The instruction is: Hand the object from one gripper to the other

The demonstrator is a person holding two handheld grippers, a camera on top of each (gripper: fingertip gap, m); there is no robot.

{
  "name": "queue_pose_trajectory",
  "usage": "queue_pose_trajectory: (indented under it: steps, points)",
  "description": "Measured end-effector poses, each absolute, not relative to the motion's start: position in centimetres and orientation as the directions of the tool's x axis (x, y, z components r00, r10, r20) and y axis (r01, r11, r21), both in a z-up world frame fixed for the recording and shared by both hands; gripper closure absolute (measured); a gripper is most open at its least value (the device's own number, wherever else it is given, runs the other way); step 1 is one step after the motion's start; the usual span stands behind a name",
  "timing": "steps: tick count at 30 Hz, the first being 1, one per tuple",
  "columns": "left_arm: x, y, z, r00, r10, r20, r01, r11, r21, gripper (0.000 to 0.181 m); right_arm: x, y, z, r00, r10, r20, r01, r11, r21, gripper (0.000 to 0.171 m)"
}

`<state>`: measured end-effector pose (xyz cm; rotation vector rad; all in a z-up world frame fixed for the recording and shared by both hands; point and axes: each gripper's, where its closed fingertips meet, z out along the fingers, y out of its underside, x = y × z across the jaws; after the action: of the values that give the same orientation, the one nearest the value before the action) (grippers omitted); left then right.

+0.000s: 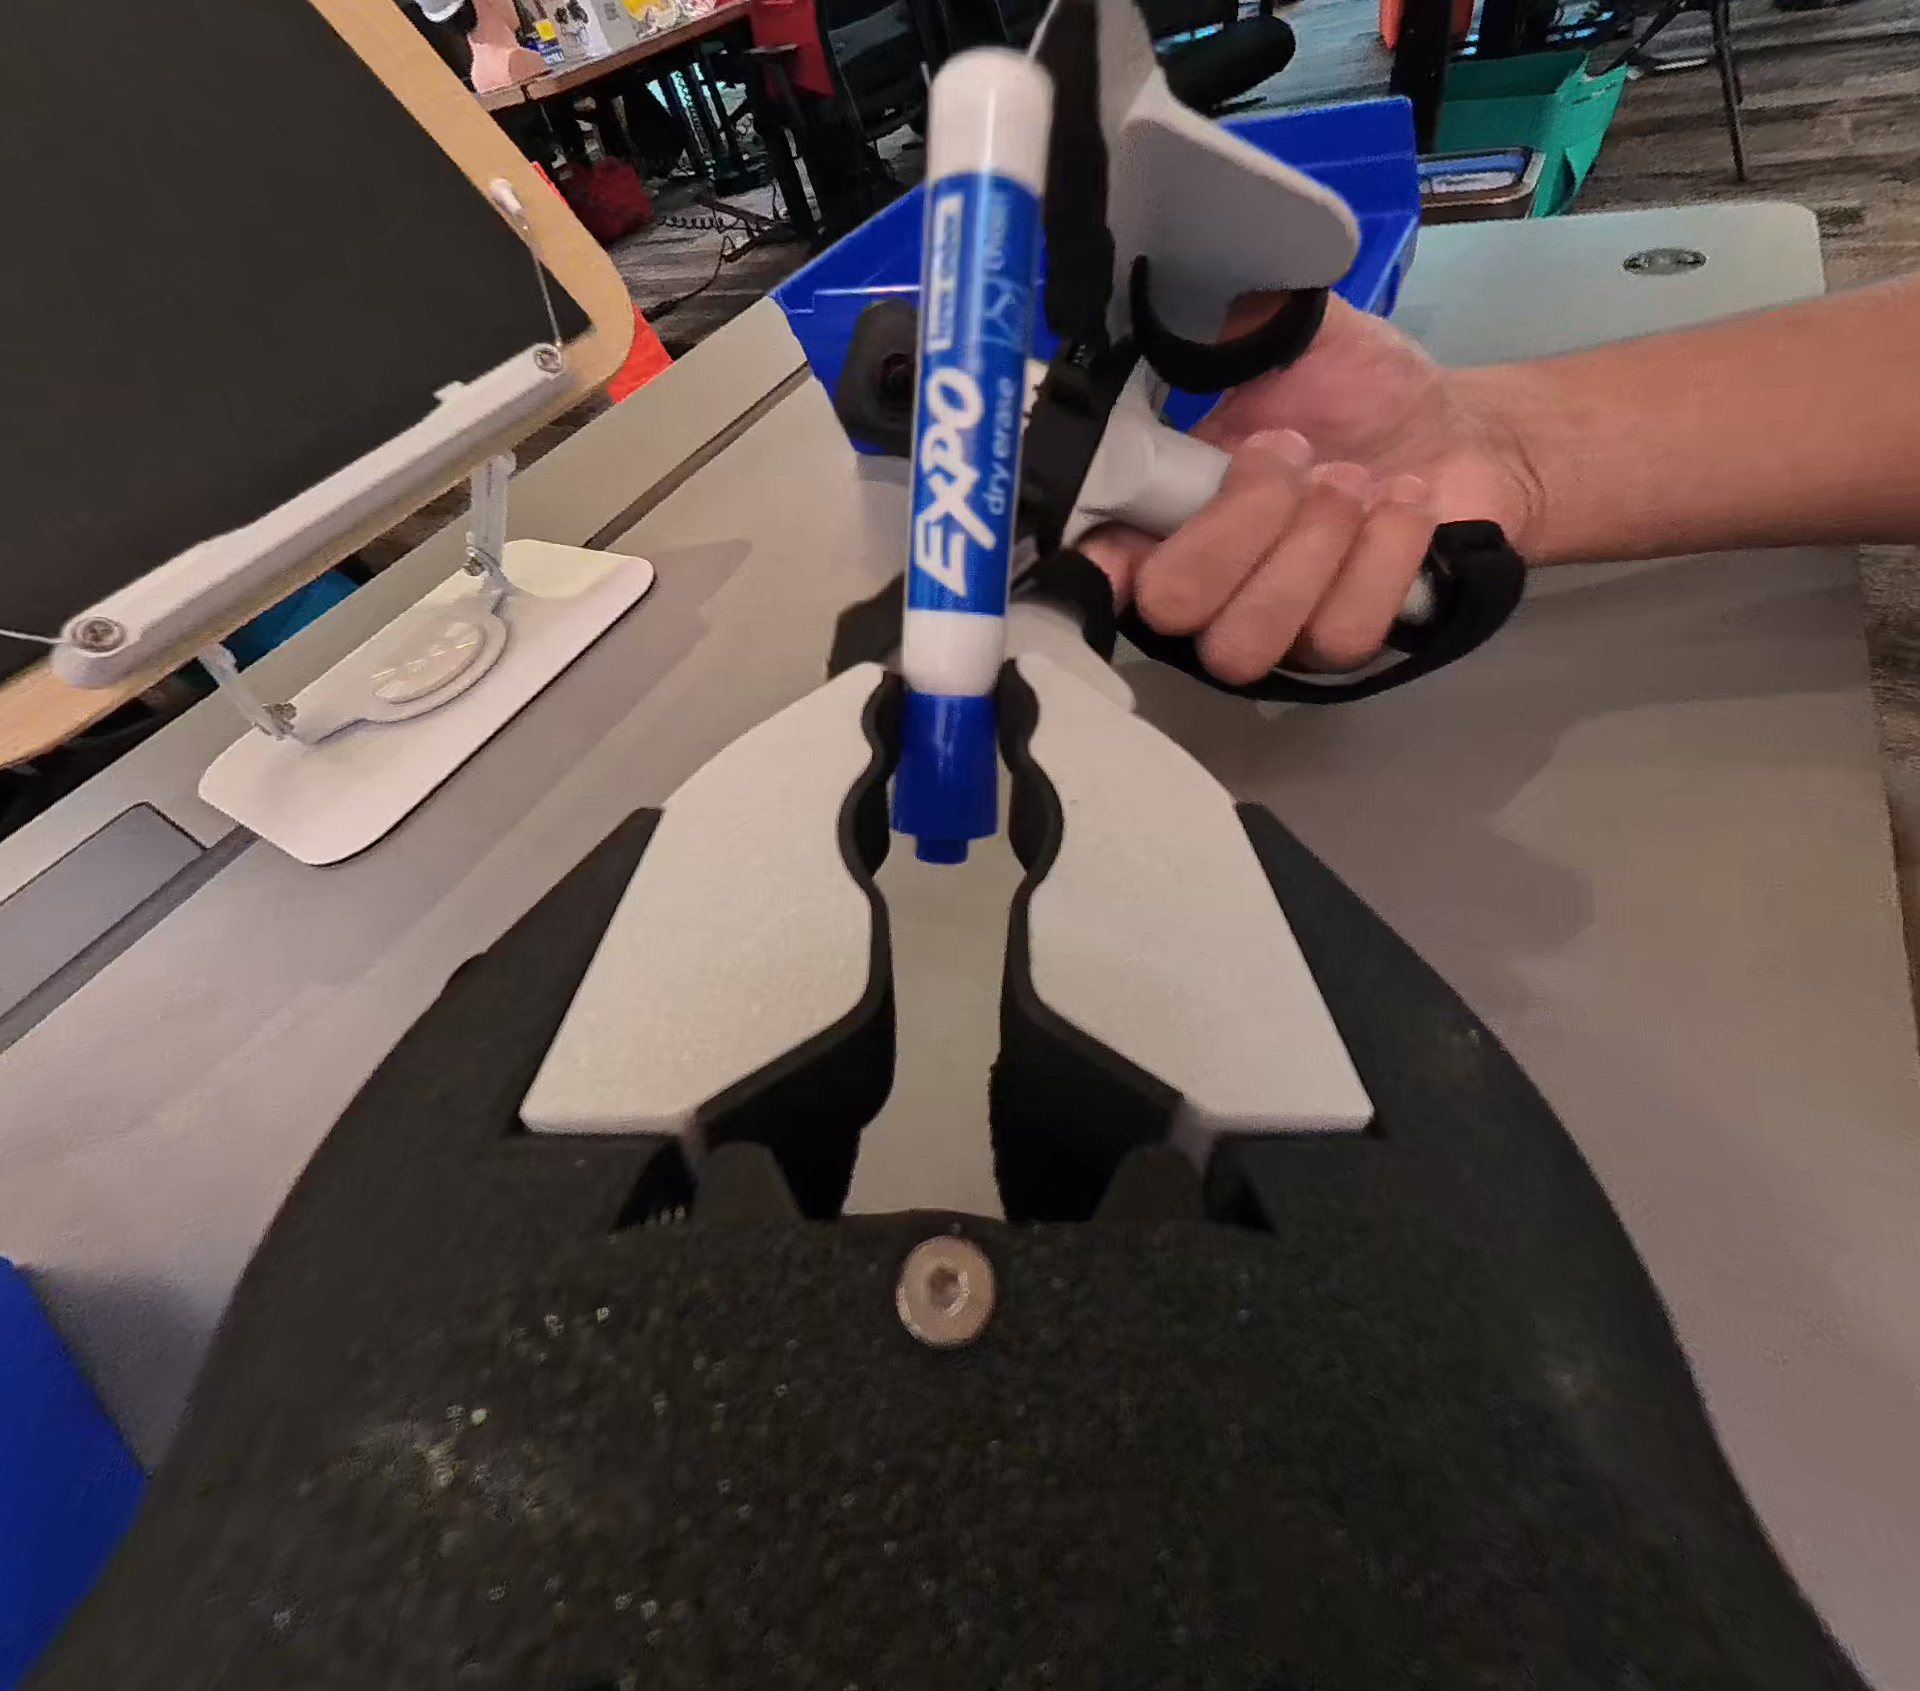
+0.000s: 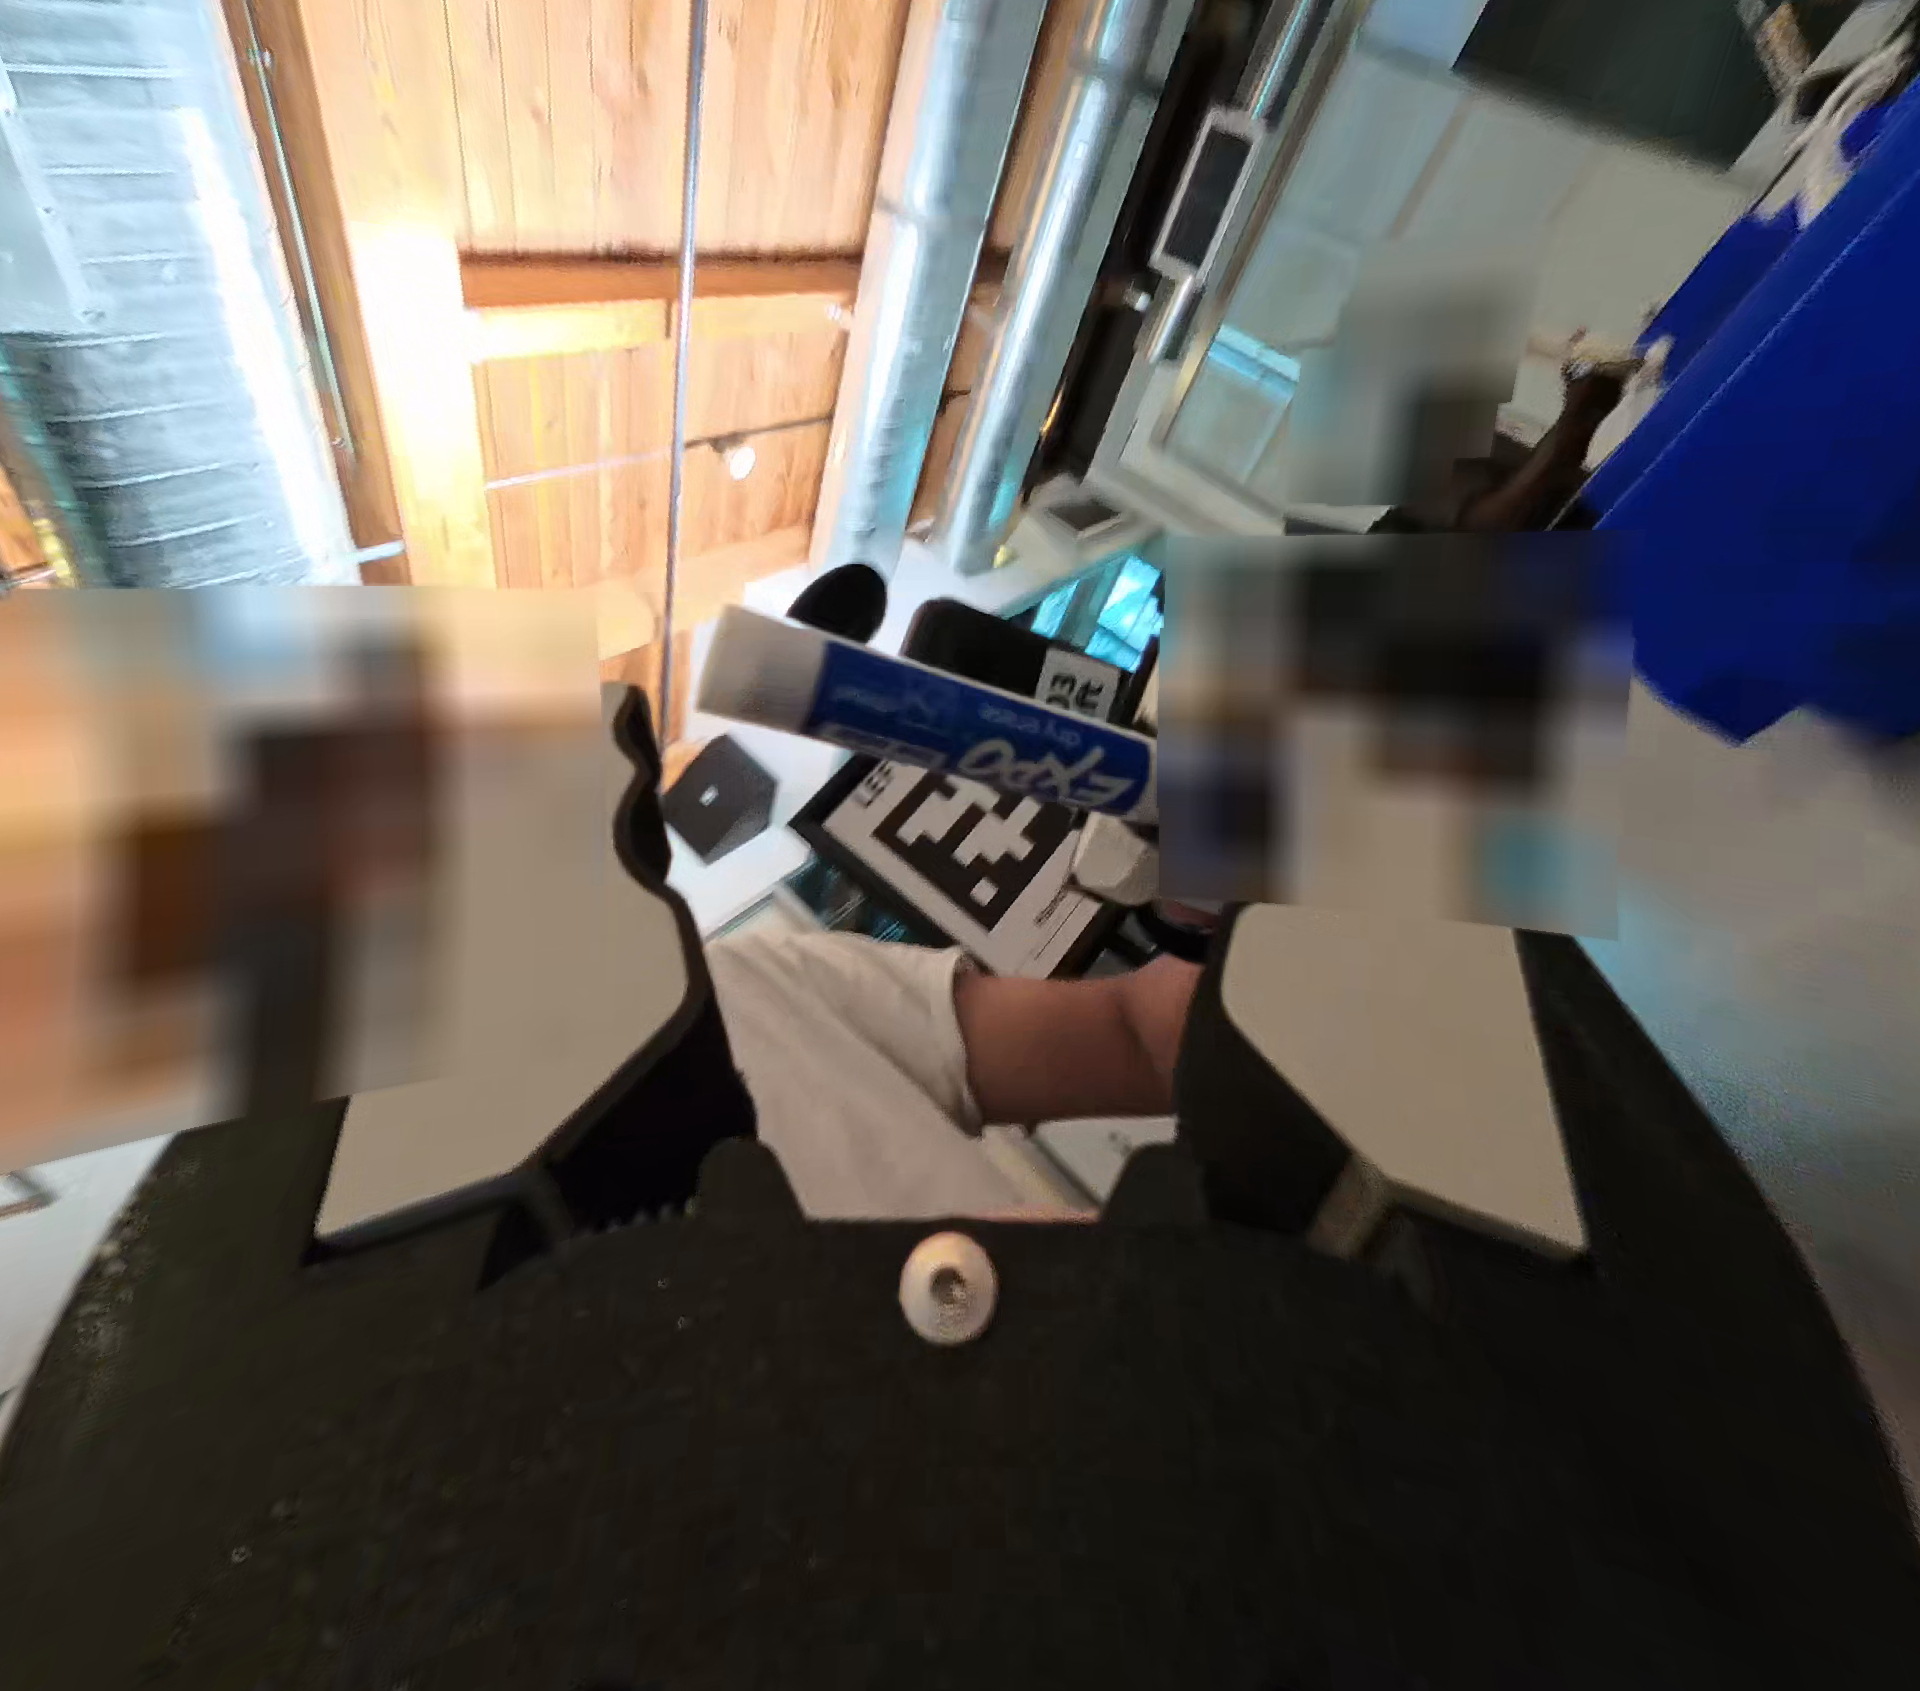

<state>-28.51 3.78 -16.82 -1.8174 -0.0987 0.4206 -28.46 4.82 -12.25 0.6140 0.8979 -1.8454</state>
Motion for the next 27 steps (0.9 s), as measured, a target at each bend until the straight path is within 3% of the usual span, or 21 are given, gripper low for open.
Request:
queue_pose_trajectory:
  steps: [1,5,7,9,11,13,15,17,19,24,27]
  points:
    - [-28.7,3.6,-16.6,0.929,0.29,-0.229,-0.145,-0.286,-0.947,0.164,-28.9,5.2,-12.4,-0.442,-0.504,-0.742,0.896,-0.295,-0.333,0.063]
    - [-29.8,2.8,-16.7,0.911,0.338,-0.235,-0.127,-0.312,-0.942,0.164,-29.4,5.1,-13.9,-0.645,-0.211,-0.735,0.759,-0.292,-0.582,0.073]
    - [-30.4,2.5,-17.1,0.904,0.359,-0.231,-0.105,-0.337,-0.936,0.164,-30.4,5.0,-14.9,-0.768,0.029,-0.639,0.61,-0.269,-0.745,0.076]
    - [-31.2,2.2,-17.9,0.895,0.383,-0.229,-0.075,-0.377,-0.923,0.164,-31.9,5.4,-16.4,-0.855,0.334,-0.397,0.365,-0.157,-0.918,0.076]
    - [-31.9,1.8,-19.0,0.887,0.401,-0.228,-0.036,-0.431,-0.902,0.164,-33.2,6.3,-17.7,-0.824,0.567,-0.007,0.075,0.096,-0.993,0.082]
    - [-32.8,1.1,-20.0,0.869,0.431,-0.242,0.0,-0.49,-0.872,0.164,-33.9,7.2,-18.4,-0.672,0.623,0.4,-0.162,0.404,-0.9,0.085]
    - [-33.2,0.7,-21.0,0.864,0.437,-0.251,0.033,-0.546,-0.837,0.164,-34.4,8.0,-18.8,-0.431,0.559,0.708,-0.275,0.666,-0.694,0.093]
    - [-33.6,0.3,-21.5,0.849,0.458,-0.263,0.057,-0.576,-0.816,0.164,-33.8,7.6,-18.7,-0.18,0.386,0.905,-0.382,0.82,-0.426,0.115]
    - [-33.5,0.3,-22.0,0.844,0.468,-0.263,0.088,-0.605,-0.792,0.164,-33.2,6.3,-19.9,-0.097,0.225,0.969,-0.406,0.881,-0.245,0.113]
    - [-31.9,1.4,-22.6,0.874,0.401,-0.275,0.058,-0.648,-0.759,0.164,-33.5,5.4,-20.6,-0.018,0.123,0.992,-0.384,0.915,-0.121,0.12]
    - [-31.2,1.9,-22.7,0.888,0.366,-0.28,0.036,-0.66,-0.75,0.164,-33.7,6.0,-20.1,0.044,0.081,0.996,-0.36,0.931,-0.06,0.151]
